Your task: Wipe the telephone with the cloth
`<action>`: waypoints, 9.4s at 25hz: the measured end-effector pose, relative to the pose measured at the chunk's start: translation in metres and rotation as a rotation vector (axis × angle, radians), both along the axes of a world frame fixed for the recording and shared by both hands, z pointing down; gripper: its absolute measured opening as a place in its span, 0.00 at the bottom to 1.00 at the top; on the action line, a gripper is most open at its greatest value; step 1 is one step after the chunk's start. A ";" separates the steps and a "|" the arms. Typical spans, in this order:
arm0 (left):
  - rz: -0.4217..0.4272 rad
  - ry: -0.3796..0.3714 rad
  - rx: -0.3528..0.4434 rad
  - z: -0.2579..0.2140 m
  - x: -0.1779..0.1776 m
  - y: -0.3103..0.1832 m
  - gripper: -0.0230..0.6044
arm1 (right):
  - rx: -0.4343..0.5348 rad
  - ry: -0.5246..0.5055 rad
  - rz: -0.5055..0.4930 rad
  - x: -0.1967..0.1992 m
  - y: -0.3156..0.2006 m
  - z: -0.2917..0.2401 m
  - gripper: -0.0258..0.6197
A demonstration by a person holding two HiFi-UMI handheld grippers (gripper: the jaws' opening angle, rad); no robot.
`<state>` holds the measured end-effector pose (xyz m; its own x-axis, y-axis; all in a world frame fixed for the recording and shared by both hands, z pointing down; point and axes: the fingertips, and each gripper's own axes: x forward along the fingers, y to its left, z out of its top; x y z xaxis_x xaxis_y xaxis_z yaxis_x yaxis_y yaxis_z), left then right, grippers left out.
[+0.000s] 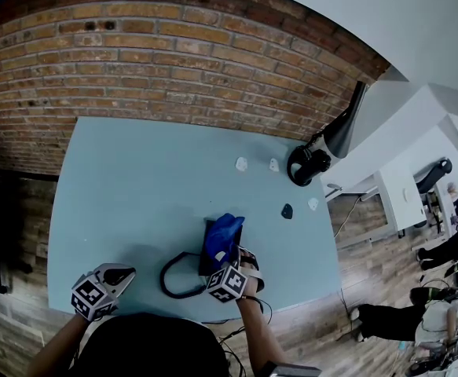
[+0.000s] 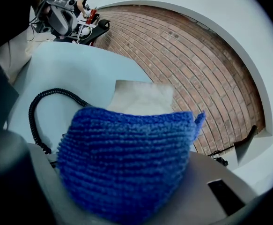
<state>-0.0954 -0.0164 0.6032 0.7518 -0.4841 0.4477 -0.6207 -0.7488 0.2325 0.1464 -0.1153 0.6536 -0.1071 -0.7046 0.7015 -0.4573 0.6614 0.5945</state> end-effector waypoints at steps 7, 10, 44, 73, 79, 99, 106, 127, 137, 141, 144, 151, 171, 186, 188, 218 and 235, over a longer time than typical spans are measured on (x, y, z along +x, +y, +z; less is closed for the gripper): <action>0.007 0.001 -0.007 0.001 0.003 0.003 0.07 | -0.011 -0.018 0.007 0.000 0.010 0.003 0.18; 0.009 0.001 -0.010 0.002 0.003 0.004 0.07 | -0.014 -0.020 0.011 0.000 0.013 0.006 0.18; 0.016 0.002 -0.029 0.008 0.006 0.008 0.07 | -0.035 -0.039 0.028 -0.001 0.043 0.020 0.18; 0.024 -0.005 -0.035 0.012 0.001 0.007 0.07 | -0.194 -0.182 0.107 -0.002 0.077 0.035 0.20; 0.009 -0.004 -0.022 0.005 -0.005 -0.001 0.07 | -0.338 -0.725 0.275 0.005 0.059 0.000 0.23; -0.007 -0.003 -0.036 0.003 -0.008 -0.002 0.07 | -0.092 0.263 -0.025 0.042 -0.043 -0.014 0.18; 0.026 -0.008 -0.053 0.009 0.000 0.004 0.07 | -0.067 0.042 0.017 0.039 -0.038 -0.016 0.18; 0.038 -0.003 -0.054 0.012 0.006 0.011 0.07 | -0.057 -0.036 0.043 0.031 -0.018 -0.008 0.18; 0.045 -0.003 -0.056 0.013 0.007 0.012 0.07 | -0.046 -0.052 0.043 0.027 -0.012 -0.005 0.18; 0.045 -0.004 -0.060 0.014 0.007 0.012 0.07 | -0.044 -0.057 0.046 0.027 -0.011 -0.004 0.18; 0.045 -0.004 -0.059 0.014 0.007 0.012 0.07 | -0.041 -0.059 0.047 0.026 -0.009 -0.004 0.18; 0.053 -0.001 -0.065 0.015 0.009 0.013 0.07 | -0.046 -0.071 0.041 0.022 -0.001 0.000 0.18; 0.052 -0.003 -0.079 0.018 0.006 0.014 0.07 | -0.053 -0.107 0.043 0.011 0.023 0.011 0.18; 0.061 -0.003 -0.093 0.019 0.009 0.019 0.07 | -0.067 -0.144 0.066 0.005 0.043 0.019 0.18; 0.061 -0.002 -0.093 0.019 0.009 0.019 0.07 | -0.068 -0.146 0.067 0.004 0.045 0.019 0.18; 0.060 0.008 -0.116 0.025 0.008 0.022 0.07 | -0.148 -0.228 0.148 0.001 0.080 0.035 0.18; 0.033 0.014 -0.117 0.021 -0.001 0.014 0.07 | 0.113 -0.116 0.306 0.124 -0.040 -0.086 0.23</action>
<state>-0.0960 -0.0026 0.6243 0.7728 -0.4041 0.4895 -0.5924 -0.7360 0.3277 0.2700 -0.1555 0.5676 0.0461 -0.7888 0.6129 -0.6932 0.4165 0.5882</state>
